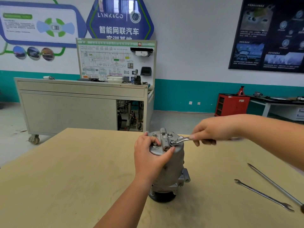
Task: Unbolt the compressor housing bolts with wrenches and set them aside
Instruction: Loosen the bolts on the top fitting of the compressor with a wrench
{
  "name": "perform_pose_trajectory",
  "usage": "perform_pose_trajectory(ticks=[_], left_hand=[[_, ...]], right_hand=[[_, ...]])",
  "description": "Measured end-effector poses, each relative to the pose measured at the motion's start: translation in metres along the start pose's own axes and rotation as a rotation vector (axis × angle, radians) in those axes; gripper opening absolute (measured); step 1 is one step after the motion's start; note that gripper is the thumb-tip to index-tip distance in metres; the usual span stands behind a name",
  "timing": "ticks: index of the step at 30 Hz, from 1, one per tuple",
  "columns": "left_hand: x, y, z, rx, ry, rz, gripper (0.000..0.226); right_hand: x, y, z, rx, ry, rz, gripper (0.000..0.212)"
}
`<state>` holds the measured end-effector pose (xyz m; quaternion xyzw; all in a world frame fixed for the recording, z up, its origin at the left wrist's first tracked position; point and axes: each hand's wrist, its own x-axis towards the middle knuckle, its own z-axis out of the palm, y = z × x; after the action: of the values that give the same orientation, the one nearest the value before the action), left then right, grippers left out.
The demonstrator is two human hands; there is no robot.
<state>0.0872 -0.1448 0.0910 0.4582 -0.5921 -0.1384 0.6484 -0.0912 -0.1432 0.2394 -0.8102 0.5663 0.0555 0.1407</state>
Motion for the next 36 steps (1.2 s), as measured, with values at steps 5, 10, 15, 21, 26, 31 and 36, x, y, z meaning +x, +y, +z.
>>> perform_pose_trajectory(ticks=[5, 10, 15, 21, 26, 31, 36], left_hand=[[0.001, 0.004, -0.003, 0.001, -0.037, -0.027, 0.034], [0.000, 0.004, -0.003, -0.005, -0.037, -0.031, 0.033], [0.000, 0.002, -0.001, -0.003, -0.003, -0.005, 0.035], [0.000, -0.001, 0.001, 0.020, 0.022, 0.045, 0.041], [0.001, -0.002, 0.001, 0.017, 0.026, 0.046, 0.041], [0.000, -0.001, 0.001, 0.016, 0.027, 0.064, 0.041], [0.000, -0.001, 0.001, 0.008, 0.024, 0.066, 0.042]], right_hand=[[0.019, 0.015, 0.001, -0.073, 0.208, -0.128, 0.018], [0.010, 0.016, -0.008, 0.345, 0.360, -0.109, 0.019], [-0.010, -0.014, 0.025, 0.871, 0.124, -0.026, 0.030], [-0.022, -0.036, 0.049, 1.035, -0.063, -0.006, 0.033], [-0.019, -0.041, 0.046, 1.019, -0.053, 0.003, 0.039], [-0.018, -0.039, 0.048, 0.898, -0.062, 0.052, 0.041], [-0.020, -0.039, 0.039, 0.753, -0.047, 0.068, 0.036]])
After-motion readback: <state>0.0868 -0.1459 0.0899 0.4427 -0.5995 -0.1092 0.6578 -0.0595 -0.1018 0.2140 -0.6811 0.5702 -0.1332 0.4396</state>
